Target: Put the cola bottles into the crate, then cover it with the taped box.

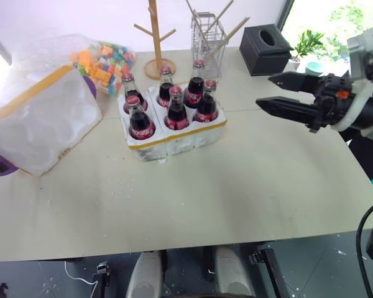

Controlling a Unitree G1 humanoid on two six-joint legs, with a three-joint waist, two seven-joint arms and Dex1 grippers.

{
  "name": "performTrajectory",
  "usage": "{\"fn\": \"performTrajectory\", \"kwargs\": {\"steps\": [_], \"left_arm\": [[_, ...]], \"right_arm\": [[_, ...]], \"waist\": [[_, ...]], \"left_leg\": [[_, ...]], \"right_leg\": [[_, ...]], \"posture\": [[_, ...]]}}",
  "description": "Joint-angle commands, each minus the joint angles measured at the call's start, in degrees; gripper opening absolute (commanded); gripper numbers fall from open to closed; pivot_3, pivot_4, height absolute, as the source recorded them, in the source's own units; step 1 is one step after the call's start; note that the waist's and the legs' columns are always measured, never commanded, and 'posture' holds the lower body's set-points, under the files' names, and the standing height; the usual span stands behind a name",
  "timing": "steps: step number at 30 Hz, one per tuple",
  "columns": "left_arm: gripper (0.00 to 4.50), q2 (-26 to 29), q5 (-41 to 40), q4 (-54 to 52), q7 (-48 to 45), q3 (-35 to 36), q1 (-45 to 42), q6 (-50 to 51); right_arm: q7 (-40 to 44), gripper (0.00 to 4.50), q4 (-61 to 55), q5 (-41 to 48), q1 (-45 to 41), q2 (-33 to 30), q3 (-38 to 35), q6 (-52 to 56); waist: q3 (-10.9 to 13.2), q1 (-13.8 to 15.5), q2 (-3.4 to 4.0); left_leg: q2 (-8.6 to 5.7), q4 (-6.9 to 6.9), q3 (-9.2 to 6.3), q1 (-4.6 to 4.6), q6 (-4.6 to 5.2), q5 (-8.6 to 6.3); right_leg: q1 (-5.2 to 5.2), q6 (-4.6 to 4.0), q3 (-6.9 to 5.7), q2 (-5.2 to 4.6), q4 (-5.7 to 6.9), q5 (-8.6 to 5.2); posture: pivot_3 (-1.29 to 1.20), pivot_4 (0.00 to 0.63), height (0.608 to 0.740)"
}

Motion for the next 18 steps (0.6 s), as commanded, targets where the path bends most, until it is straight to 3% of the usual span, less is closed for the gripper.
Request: {"fn": "performTrajectory", "kwargs": {"steps": [1,8,9,18], "left_arm": [[3.96,0.3,-0.1,0.5,-0.9,0.9,-0.7,1.4],[0.64,0.2,-2.8,-0.2,-3.2,3.7,-0.9,1.2],[0.34,0.3,-3.4,-0.4,-2.8,4.3,-0.7,0.3],[0.29,-1.0,-11.3,-7.4,11.2,13.6,-3.1,-13.6]], "right_arm": [[-0.7,4.50,-2.5,1.8,0.1,-1.7,-2.5,0.1],[2.2,4.50,-2.8,3.2,2.6,-4.5,-2.4,0.1],[2.7,4.50,-2.7,3.9,2.9,-4.8,-2.5,0.6],[1.9,4.50,-3.8,2.4,5.2,-4.4,-3.0,-3.5]], "waist": [[0.0,0.0,0.00],[0.0,0.2,-0.02],[0.0,0.2,-0.02],[0.0,0.4,-0.11]], "left_leg": [[0.00,0.01,0.00,0.00,0.00,0.00],[0.00,0.05,0.00,0.00,0.00,0.00],[0.00,0.05,0.00,0.00,0.00,0.00],[0.01,0.21,-0.01,-0.03,0.00,0.00]], "right_leg": [[0.00,0.00,0.00,0.00,0.01,0.00],[0.02,0.00,0.01,-0.01,0.02,0.00],[0.03,0.00,0.01,0.00,0.02,0.00],[0.06,0.03,0.02,-0.01,0.06,0.02]], "posture": [[0.00,0.150,0.740],[0.00,0.150,0.740],[0.00,0.150,0.740],[0.00,0.150,0.740]]}}
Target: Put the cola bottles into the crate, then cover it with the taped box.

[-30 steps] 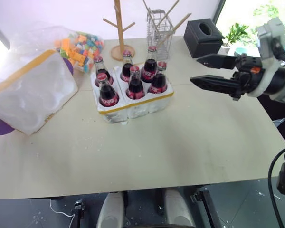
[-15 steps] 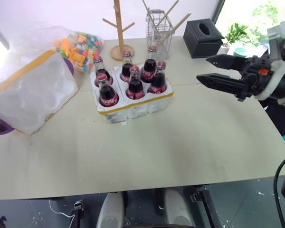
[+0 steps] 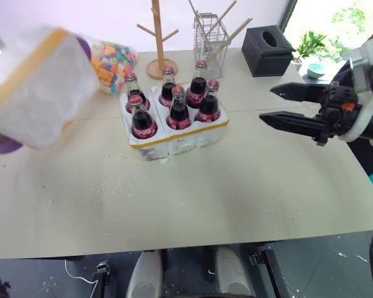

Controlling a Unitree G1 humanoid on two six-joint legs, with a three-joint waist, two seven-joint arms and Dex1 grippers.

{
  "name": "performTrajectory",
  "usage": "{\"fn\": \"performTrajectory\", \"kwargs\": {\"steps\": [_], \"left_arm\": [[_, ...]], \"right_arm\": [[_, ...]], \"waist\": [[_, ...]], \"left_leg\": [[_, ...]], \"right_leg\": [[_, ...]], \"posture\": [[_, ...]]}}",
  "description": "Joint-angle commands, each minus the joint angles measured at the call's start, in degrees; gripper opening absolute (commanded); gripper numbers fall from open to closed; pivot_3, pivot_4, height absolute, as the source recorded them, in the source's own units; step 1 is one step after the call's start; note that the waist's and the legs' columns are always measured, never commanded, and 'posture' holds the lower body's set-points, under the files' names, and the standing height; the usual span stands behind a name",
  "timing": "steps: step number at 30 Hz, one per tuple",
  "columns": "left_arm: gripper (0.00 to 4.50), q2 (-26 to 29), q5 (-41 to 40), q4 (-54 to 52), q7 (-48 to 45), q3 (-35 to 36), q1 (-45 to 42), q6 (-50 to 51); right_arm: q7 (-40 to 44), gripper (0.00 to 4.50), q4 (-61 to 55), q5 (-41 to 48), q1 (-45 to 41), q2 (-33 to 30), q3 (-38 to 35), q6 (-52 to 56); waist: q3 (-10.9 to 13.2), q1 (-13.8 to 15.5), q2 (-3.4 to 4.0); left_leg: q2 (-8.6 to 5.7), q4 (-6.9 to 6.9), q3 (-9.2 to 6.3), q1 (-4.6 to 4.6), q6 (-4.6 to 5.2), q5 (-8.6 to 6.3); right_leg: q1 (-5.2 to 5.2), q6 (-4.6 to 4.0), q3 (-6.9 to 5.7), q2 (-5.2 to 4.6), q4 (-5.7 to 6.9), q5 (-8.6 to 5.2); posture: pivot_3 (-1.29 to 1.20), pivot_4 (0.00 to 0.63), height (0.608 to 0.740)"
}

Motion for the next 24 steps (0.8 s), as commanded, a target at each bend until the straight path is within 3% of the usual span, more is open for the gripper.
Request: {"fn": "performTrajectory", "kwargs": {"steps": [1,4,7,10,12,17,24], "left_arm": [[0.29,0.3,-4.0,-7.1,4.3,3.9,-1.7,-6.9],[0.29,-1.3,-5.7,-20.4,8.2,5.2,2.2,-9.2],[0.29,-2.9,-4.1,-41.2,14.0,6.2,8.7,0.4],[0.29,-4.2,3.3,-64.2,19.3,5.5,14.8,14.6],[0.29,-5.0,6.0,-72.8,20.3,4.9,17.1,21.7],[0.29,-8.5,11.5,-84.0,22.5,0.4,17.0,28.1],[0.29,-12.1,17.7,-91.4,23.7,-5.2,21.4,30.1]], "right_arm": [[-0.2,4.50,-1.6,0.6,0.8,-0.4,-2.3,-1.6],[-0.6,4.50,-2.1,0.9,1.5,-0.2,-2.3,-2.1],[-1.3,4.50,-1.8,1.3,1.3,0.2,-2.0,-2.2],[-2.1,4.50,-1.2,1.1,0.8,1.1,-1.1,-2.7],[-2.7,4.50,-1.1,1.1,0.6,1.9,-0.8,-2.9],[-3.5,4.50,-1.2,0.8,1.7,3.2,-0.9,-3.6],[-5.4,4.50,-2.0,1.1,2.9,4.5,-1.6,-4.1]], "waist": [[0.0,0.1,-0.01],[0.0,0.2,-0.01],[0.0,0.0,-0.01],[0.0,0.0,-0.01],[0.0,-0.1,0.00],[0.0,-0.2,0.00],[0.0,0.0,-0.01]], "left_leg": [[0.00,0.03,0.00,-0.02,0.00,0.00],[0.00,0.15,0.00,-0.03,0.00,0.00],[0.00,0.29,0.00,-0.01,0.00,-0.01],[-0.01,0.38,0.01,0.04,0.01,-0.01],[-0.02,0.41,0.01,0.04,0.01,-0.01],[-0.02,0.40,0.01,0.09,0.04,-0.02],[-0.04,0.42,0.01,0.09,0.04,-0.03]], "right_leg": [[0.01,0.01,0.00,0.00,0.00,0.01],[0.09,0.05,0.00,-0.03,0.00,0.03],[0.24,0.10,0.05,-0.04,-0.01,0.07],[0.35,0.16,0.16,-0.03,-0.05,0.14],[0.36,0.17,0.18,0.00,-0.07,0.16],[0.35,0.18,0.21,0.07,-0.03,0.16],[0.38,0.18,0.26,0.07,-0.05,0.16]], "posture": [[0.00,0.150,0.740],[0.00,0.150,0.740],[0.00,0.150,0.740],[0.00,0.150,0.740],[0.00,0.150,0.740],[0.00,0.150,0.740],[0.00,0.150,0.740]]}}
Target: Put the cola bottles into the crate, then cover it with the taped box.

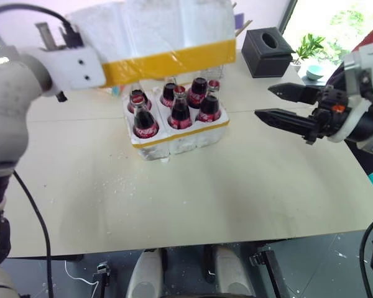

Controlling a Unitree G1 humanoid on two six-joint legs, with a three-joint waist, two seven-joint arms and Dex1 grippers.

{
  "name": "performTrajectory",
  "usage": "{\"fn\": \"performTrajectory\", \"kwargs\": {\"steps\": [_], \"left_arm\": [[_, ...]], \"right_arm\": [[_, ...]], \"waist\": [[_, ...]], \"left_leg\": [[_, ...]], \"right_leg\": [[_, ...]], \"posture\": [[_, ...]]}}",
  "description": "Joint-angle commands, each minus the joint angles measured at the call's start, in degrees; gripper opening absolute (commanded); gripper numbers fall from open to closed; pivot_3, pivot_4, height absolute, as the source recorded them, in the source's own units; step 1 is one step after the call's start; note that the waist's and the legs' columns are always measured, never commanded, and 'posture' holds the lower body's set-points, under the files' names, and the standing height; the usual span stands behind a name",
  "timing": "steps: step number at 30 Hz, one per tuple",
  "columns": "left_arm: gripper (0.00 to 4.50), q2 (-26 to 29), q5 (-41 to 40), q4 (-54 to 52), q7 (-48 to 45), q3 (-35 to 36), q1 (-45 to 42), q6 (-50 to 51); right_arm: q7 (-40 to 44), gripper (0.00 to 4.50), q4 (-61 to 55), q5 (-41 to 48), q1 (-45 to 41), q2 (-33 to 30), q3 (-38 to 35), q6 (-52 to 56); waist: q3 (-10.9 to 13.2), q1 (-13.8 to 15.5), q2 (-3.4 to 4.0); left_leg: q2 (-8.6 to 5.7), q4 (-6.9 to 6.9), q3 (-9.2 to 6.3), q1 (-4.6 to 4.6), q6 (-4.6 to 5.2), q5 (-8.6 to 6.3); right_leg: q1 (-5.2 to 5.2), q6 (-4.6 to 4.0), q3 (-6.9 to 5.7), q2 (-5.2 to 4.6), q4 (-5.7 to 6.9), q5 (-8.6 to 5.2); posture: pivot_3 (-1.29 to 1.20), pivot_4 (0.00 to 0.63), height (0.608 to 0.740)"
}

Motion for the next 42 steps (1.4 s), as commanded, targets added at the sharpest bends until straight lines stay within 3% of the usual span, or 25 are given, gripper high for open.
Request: {"fn": "performTrajectory", "kwargs": {"steps": [1,7,14,16,26,33,37,39,42], "left_arm": [[0.29,-1.5,3.7,-3.4,2.0,-1.2,2.5,0.9],[0.29,-2.8,9.1,-5.1,1.7,-4.5,5.9,0.5],[3.78,-6.3,11.1,-5.3,1.3,-6.2,6.9,0.9],[4.45,-7.2,10.8,-5.6,1.6,-5.8,7.3,0.8],[4.45,-6.2,3.1,-16.0,0.3,10.6,23.5,3.5],[4.45,-5.9,-9.9,-13.7,0.0,22.8,29.5,-9.6],[4.45,-11.0,-37.1,-12.0,-11.8,39.0,31.9,10.7],[4.45,-8.1,-51.3,-6.5,-19.2,48.0,30.4,27.2],[4.45,-0.5,-61.7,3.1,-25.8,53.4,28.3,37.7]], "right_arm": [[-0.9,4.50,-1.6,0.9,0.5,0.4,-2.1,-1.4],[-3.4,4.50,-2.2,1.5,1.9,1.0,-3.7,-1.6],[-5.4,4.50,-3.1,2.6,3.1,1.8,-4.3,-1.8],[-5.7,4.50,-3.1,2.8,3.3,1.8,-4.3,-1.9],[-5.8,4.50,-1.3,2.3,4.3,1.0,-4.9,-2.4],[-4.3,4.50,1.3,0.4,3.2,0.8,-3.0,-3.3],[-2.1,4.50,2.8,-0.8,3.8,0.0,-2.8,-3.8],[0.7,4.50,3.9,-2.2,4.8,-1.4,-2.5,-4.5],[5.5,4.50,5.7,-4.2,6.0,-4.0,-1.9,-5.7]], "waist": [[0.0,0.0,0.00],[0.0,0.0,-0.01],[0.0,0.1,-0.01],[0.0,0.1,-0.01],[0.0,-0.1,-0.01],[0.0,0.0,-0.01],[0.0,-0.2,-0.01],[0.0,-0.3,-0.01],[0.0,-0.3,-0.01]], "left_leg": [[0.00,0.00,0.00,0.00,0.00,0.00],[0.00,0.01,-0.01,0.02,0.01,0.00],[-0.01,0.03,-0.01,0.03,0.01,-0.01],[-0.01,0.03,-0.01,0.02,0.01,-0.01],[0.02,0.03,-0.02,0.10,0.08,-0.04],[-0.01,0.03,0.03,0.36,0.08,-0.05],[0.03,0.00,0.02,0.41,0.09,-0.05],[0.03,0.00,0.02,0.43,0.09,-0.05],[0.03,0.01,-0.03,0.45,0.08,-0.05]], "right_leg": [[0.00,0.00,0.00,0.00,0.00,0.00],[0.02,0.00,0.01,0.01,0.01,0.00],[0.05,-0.01,0.02,0.01,0.00,0.00],[0.05,-0.01,0.02,0.01,0.00,0.00],[0.08,-0.02,0.05,0.03,0.02,0.00],[0.39,-0.22,0.07,-0.07,-0.14,-0.12],[0.38,-0.14,0.06,-0.02,-0.08,-0.07],[0.39,-0.08,0.06,0.01,-0.07,-0.04],[0.40,-0.16,0.01,0.04,-0.08,-0.14]], "posture": [[0.00,0.150,0.740],[0.00,0.150,0.740],[0.00,0.150,0.740],[0.00,0.150,0.740],[0.00,0.150,0.740],[0.00,0.150,0.740],[0.00,0.150,0.740],[0.00,0.150,0.740],[0.00,0.150,0.740]]}}
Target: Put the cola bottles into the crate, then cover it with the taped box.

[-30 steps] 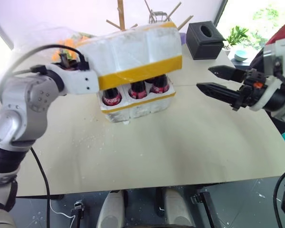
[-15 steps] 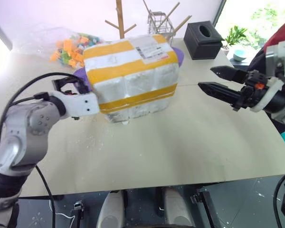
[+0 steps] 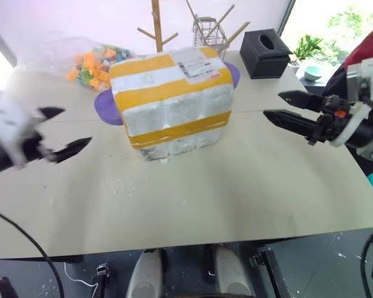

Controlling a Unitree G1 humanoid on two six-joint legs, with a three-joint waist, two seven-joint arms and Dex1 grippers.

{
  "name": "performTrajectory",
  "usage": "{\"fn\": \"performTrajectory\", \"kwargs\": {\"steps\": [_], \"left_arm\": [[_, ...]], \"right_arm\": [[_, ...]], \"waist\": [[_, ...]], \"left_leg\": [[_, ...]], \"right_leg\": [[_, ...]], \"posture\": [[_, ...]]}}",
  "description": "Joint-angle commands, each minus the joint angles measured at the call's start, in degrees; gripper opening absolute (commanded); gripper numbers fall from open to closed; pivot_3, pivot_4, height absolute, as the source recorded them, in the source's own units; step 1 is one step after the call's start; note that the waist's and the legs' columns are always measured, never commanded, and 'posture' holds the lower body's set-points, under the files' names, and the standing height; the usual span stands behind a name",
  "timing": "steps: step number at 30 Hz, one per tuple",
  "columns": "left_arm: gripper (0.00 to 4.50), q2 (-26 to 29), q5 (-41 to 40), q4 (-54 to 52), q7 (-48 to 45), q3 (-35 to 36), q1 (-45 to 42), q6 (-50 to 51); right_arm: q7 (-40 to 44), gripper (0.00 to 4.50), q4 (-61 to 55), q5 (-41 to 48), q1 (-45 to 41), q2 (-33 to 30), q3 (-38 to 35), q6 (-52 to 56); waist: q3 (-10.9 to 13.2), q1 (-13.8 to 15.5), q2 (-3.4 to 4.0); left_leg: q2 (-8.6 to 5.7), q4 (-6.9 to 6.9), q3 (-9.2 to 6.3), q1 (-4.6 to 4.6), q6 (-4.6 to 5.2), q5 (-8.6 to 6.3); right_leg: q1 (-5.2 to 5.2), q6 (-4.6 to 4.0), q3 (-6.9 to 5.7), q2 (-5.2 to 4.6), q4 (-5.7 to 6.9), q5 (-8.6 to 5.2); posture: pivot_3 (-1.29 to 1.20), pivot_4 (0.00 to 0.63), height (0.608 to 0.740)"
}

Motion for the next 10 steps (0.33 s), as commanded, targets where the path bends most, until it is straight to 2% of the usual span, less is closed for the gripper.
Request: {"fn": "performTrajectory", "kwargs": {"steps": [1,3,6,10], "left_arm": [[4.45,9.2,-12.4,9.3,-8.0,6.8,-3.0,11.3],[4.45,13.6,-14.9,14.2,-11.4,6.3,-3.6,12.2],[4.45,20.9,-15.1,19.9,-18.7,1.8,-1.5,9.6],[4.45,24.4,-12.5,24.2,-21.7,-5.0,-1.7,1.1]], "right_arm": [[6.4,4.50,1.4,-2.1,0.7,-3.5,-0.4,-2.8],[9.7,4.50,2.7,-3.3,1.1,-5.2,0.2,-3.8],[14.9,4.50,4.6,-6.8,2.0,-7.3,2.4,-6.7],[16.7,4.50,5.6,-8.2,0.9,-7.0,4.0,-7.7]], "waist": [[0.0,0.1,0.00],[0.0,0.3,0.00],[0.0,0.2,0.02],[0.0,0.0,0.06]], "left_leg": [[-0.02,0.00,0.00,0.01,0.00,0.00],[-0.04,0.01,0.01,0.04,-0.01,-0.01],[-0.04,-0.04,0.07,0.12,-0.03,-0.02],[-0.01,-0.14,0.12,0.16,-0.04,-0.03]], "right_leg": [[0.02,-0.03,0.00,-0.02,-0.01,-0.04],[0.07,0.01,0.01,-0.05,-0.07,-0.09],[0.09,-0.02,0.01,-0.11,-0.08,-0.10],[0.02,-0.12,0.01,-0.11,-0.07,-0.07]], "posture": [[0.00,0.150,0.740],[0.00,0.150,0.740],[0.00,0.150,0.740],[0.00,0.150,0.740]]}}
